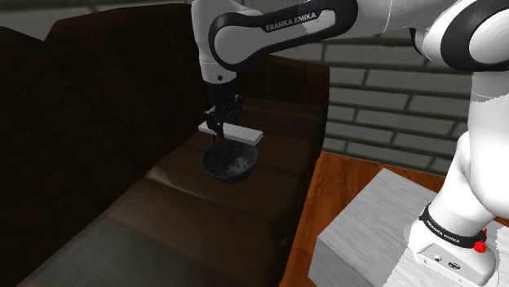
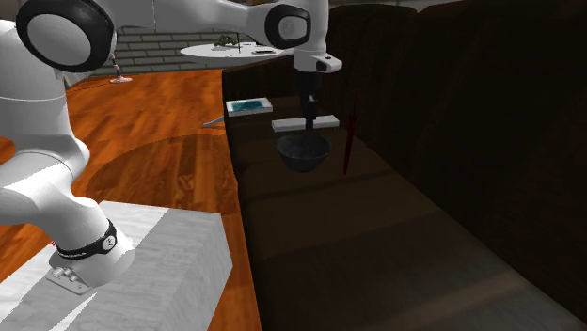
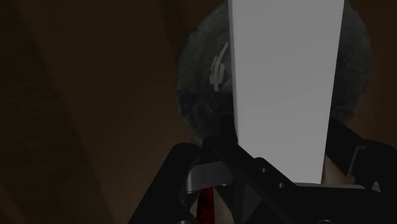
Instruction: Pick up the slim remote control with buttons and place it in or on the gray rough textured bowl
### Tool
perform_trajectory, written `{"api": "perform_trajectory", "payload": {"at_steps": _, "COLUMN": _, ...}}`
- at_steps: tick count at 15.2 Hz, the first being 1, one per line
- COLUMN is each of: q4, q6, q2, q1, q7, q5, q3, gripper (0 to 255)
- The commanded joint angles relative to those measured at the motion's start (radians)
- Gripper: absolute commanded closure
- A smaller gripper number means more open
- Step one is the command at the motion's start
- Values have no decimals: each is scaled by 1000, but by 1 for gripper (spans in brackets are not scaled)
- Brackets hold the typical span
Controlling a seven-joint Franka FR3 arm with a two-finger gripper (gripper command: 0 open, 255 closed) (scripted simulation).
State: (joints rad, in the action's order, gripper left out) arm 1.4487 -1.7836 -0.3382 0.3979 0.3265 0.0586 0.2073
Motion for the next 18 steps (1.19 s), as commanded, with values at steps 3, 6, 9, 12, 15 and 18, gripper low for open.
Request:
{"api": "perform_trajectory", "payload": {"at_steps": 3, "q4": 22, "q6": -30, "q2": -7, "q1": 17, "q7": 27, "q5": 4, "q3": 7, "gripper": 255}}
{"api": "perform_trajectory", "payload": {"at_steps": 6, "q4": 59, "q6": -69, "q2": -10, "q1": 16, "q7": 28, "q5": 5, "q3": 6, "gripper": 255}}
{"api": "perform_trajectory", "payload": {"at_steps": 9, "q4": 92, "q6": -107, "q2": -15, "q1": 15, "q7": 29, "q5": 7, "q3": 5, "gripper": 255}}
{"api": "perform_trajectory", "payload": {"at_steps": 12, "q4": 123, "q6": -144, "q2": -22, "q1": 14, "q7": 30, "q5": 9, "q3": 4, "gripper": 255}}
{"api": "perform_trajectory", "payload": {"at_steps": 15, "q4": 137, "q6": -162, "q2": -26, "q1": 14, "q7": 30, "q5": 10, "q3": 4, "gripper": 255}}
{"api": "perform_trajectory", "payload": {"at_steps": 18, "q4": 137, "q6": -162, "q2": -26, "q1": 14, "q7": 30, "q5": 10, "q3": 4, "gripper": 255}}
